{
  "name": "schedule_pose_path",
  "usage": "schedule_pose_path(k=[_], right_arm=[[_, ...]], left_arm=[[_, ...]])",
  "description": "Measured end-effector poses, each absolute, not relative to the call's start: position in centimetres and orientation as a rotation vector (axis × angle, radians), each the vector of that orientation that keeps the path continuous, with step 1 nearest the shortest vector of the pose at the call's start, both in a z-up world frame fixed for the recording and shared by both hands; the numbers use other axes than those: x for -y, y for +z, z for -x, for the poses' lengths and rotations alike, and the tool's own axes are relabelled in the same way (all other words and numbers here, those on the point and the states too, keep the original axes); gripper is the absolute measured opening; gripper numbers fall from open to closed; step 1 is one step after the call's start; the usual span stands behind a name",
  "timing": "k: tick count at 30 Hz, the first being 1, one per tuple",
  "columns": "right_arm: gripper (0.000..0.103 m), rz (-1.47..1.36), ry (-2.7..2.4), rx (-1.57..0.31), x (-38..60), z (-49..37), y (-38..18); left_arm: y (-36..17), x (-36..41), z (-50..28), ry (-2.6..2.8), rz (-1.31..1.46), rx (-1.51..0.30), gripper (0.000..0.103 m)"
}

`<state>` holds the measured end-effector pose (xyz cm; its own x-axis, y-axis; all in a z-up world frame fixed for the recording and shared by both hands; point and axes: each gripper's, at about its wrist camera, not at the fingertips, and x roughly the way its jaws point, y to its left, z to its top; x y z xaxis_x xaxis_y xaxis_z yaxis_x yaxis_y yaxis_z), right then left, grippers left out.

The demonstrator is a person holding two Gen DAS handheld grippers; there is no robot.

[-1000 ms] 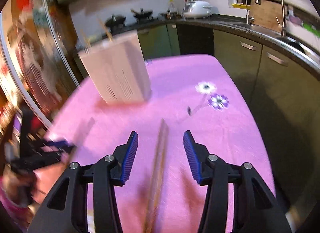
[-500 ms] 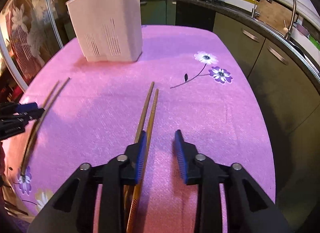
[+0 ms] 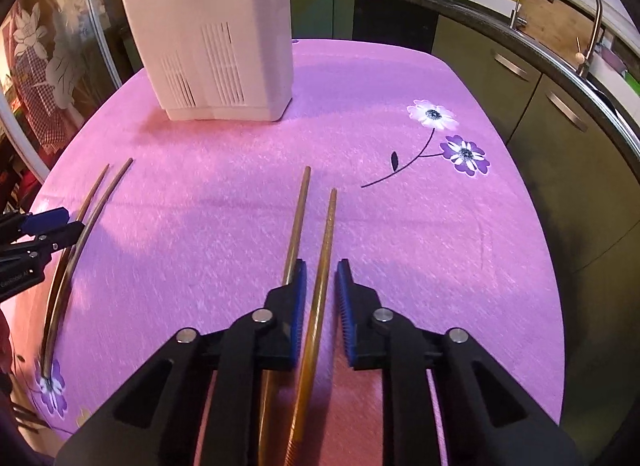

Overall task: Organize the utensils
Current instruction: 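Return both tools to the table and close each on a wooden chopstick, then lift the chopsticks and drop them into the caddy with both tools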

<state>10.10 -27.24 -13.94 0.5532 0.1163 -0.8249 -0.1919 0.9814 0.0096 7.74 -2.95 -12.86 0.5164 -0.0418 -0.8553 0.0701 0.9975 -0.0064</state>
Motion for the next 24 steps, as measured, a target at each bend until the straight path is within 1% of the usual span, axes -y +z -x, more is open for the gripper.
schedule_pose_path(k=[2,5,6,7,8,10,16,24], right_arm=[[0.008,0.064,0.187,-0.975,27.3,-10.4,-13.9],[0.007,0.055,0.184,-0.979,27.3,-10.5,-13.9],[0.007,0.054,0.183,-0.977,27.3,-10.5,-13.9],[0.007,0.049,0.185,-0.974,27.4,-10.5,-13.8],[0.007,0.04,0.189,-0.969,27.5,-10.4,-13.6],[0.007,0.021,0.196,-0.948,27.9,-10.2,-12.8],[0.007,-0.05,0.219,-0.887,29.5,-9.5,-9.6],[0.007,-0.127,0.269,-0.807,30.9,-7.9,-6.4]], left_arm=[[-12.9,3.0,-7.9,-0.064,-0.033,-1.021,0.042],[-12.8,2.7,-8.2,-0.055,-0.024,-1.01,0.032],[-12.8,2.6,-8.3,-0.054,-0.021,-1.008,0.025],[-12.8,2.4,-8.3,-0.056,-0.018,-1.006,0.014],[-12.8,2.3,-8.5,-0.066,-0.012,-1.007,0.009],[-12.7,2.2,-8.6,-0.08,-0.003,-1.009,0.007],[-12.3,2.3,-8.5,-0.099,0.005,-0.997,0.007],[-8.6,2.7,-7.3,-0.135,0.012,-0.901,0.006]])
